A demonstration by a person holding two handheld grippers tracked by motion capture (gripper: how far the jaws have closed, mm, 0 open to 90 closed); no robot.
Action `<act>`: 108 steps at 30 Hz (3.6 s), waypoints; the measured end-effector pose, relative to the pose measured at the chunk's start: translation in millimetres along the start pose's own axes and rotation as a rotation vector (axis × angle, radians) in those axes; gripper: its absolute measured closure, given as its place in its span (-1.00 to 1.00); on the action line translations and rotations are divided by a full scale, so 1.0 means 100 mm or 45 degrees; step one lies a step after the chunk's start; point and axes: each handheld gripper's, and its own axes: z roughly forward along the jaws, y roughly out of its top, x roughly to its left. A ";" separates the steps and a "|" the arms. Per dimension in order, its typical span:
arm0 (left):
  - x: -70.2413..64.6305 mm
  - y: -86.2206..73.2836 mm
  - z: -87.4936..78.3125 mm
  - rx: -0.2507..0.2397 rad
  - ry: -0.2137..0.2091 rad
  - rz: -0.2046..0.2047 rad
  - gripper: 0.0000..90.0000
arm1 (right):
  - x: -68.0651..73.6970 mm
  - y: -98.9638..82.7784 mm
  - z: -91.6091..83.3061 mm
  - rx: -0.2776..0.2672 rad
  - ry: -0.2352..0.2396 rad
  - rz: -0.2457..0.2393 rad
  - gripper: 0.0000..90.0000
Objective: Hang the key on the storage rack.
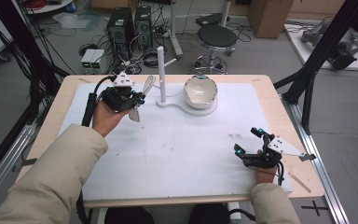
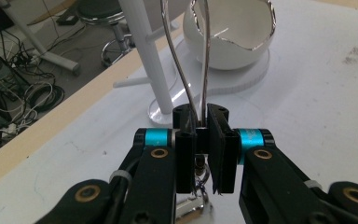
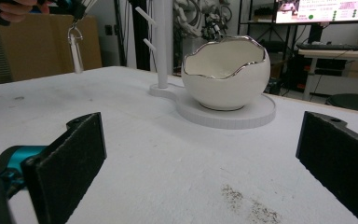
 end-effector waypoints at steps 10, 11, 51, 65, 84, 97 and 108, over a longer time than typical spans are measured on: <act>-0.07 0.07 0.25 -0.015 0.049 -0.036 0.82 | 0.00 0.00 0.00 -0.002 0.001 0.004 -0.99; -0.07 0.07 0.26 -0.016 0.051 -0.037 0.82 | 0.00 0.00 0.00 0.000 0.002 0.004 -0.99; 0.06 -0.12 0.85 0.103 0.153 -0.094 0.82 | 0.00 0.00 0.00 0.001 0.002 0.001 -0.99; 0.19 -0.17 0.72 -0.011 -0.058 -0.160 0.14 | 0.01 0.00 0.00 0.005 0.003 -0.001 -0.99; 0.30 -1.17 -0.61 -0.488 -0.090 -0.121 -0.96 | 0.01 0.00 0.00 0.001 0.004 -0.006 -0.99; -0.02 -1.95 -0.94 -0.606 0.041 -0.159 -0.96 | 0.01 0.00 0.00 0.003 0.002 -0.004 -0.99; -0.20 -2.28 -0.96 -0.736 0.130 -0.172 -0.96 | 0.01 0.00 0.00 0.006 0.001 -0.007 -0.99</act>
